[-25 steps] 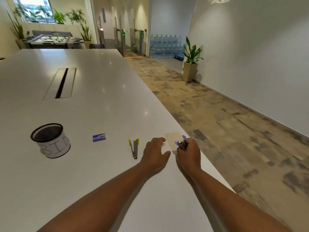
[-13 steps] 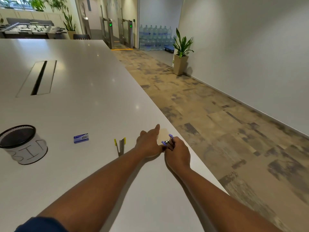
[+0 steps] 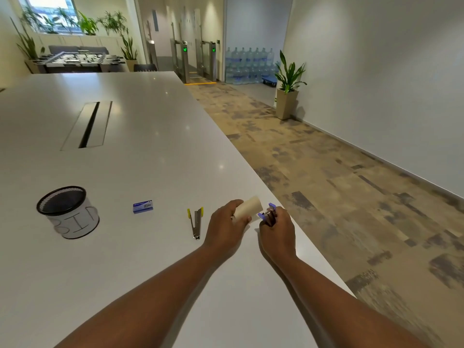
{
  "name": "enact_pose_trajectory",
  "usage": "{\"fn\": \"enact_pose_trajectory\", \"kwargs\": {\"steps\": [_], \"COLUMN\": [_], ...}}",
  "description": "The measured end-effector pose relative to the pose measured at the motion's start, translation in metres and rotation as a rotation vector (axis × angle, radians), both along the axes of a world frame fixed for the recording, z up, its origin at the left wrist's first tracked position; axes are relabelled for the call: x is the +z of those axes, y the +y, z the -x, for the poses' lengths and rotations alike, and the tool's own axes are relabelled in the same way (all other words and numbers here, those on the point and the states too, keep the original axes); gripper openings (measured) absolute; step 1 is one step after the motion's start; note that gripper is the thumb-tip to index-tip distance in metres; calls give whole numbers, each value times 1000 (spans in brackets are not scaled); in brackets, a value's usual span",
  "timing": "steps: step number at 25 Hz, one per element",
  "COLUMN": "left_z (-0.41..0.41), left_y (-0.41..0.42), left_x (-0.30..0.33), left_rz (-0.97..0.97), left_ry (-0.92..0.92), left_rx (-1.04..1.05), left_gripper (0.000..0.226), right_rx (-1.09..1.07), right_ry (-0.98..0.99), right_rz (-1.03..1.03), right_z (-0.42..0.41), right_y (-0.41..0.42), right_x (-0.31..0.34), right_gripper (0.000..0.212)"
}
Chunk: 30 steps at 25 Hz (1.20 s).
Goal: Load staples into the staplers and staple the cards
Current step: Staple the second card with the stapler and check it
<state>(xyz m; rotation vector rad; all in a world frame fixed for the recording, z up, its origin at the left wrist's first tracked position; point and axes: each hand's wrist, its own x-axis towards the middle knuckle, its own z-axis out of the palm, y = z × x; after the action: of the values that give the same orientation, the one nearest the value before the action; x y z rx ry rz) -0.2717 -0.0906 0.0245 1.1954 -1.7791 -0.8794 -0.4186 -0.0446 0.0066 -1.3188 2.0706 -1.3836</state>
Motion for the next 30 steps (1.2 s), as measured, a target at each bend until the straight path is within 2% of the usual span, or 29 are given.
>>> {"fn": "enact_pose_trajectory", "kwargs": {"steps": [4, 8, 12, 16, 19, 21, 23, 25, 28, 30], "left_z": [-38, -91, -149, -193, -216, -226, -232, -236, -232, -226], "left_y": [9, 11, 19, 31, 38, 42, 45, 46, 47, 48], "left_x": [15, 24, 22, 17, 11, 5, 2, -1, -5, -8], "left_rz": [-36, -73, -129, -157, -228, -304, -400, -443, -448, -428], "left_ry": [25, 71, 105, 192, 298, 436, 636, 727, 711, 654], "left_rx": [9, 60, 155, 129, 77, 86, 111, 122, 119, 140], "left_gripper": [45, 57, 43, 33, 44, 51, 47, 37, 25, 19], "right_rx": [45, 182, 363, 485, 575, 611, 620, 627, 655, 661], "right_ry": [9, -109, -194, -177, -125, -133, -193, -306, -535, -582], "right_rz": [1, 65, 138, 113, 32, -17, -45, -65, -62, -58], "right_z": [-11, -57, -123, -167, -189, -199, -206, -211, -213, -211], "right_y": [3, -1, -7, -2, 1, 2, 4, 5, 8, 10], "right_x": [9, 26, 41, 43, 35, 29, 23, 20, 16, 16], "right_gripper": [26, 30, 30, 35, 22, 10, 12, 17, 17, 18]}}
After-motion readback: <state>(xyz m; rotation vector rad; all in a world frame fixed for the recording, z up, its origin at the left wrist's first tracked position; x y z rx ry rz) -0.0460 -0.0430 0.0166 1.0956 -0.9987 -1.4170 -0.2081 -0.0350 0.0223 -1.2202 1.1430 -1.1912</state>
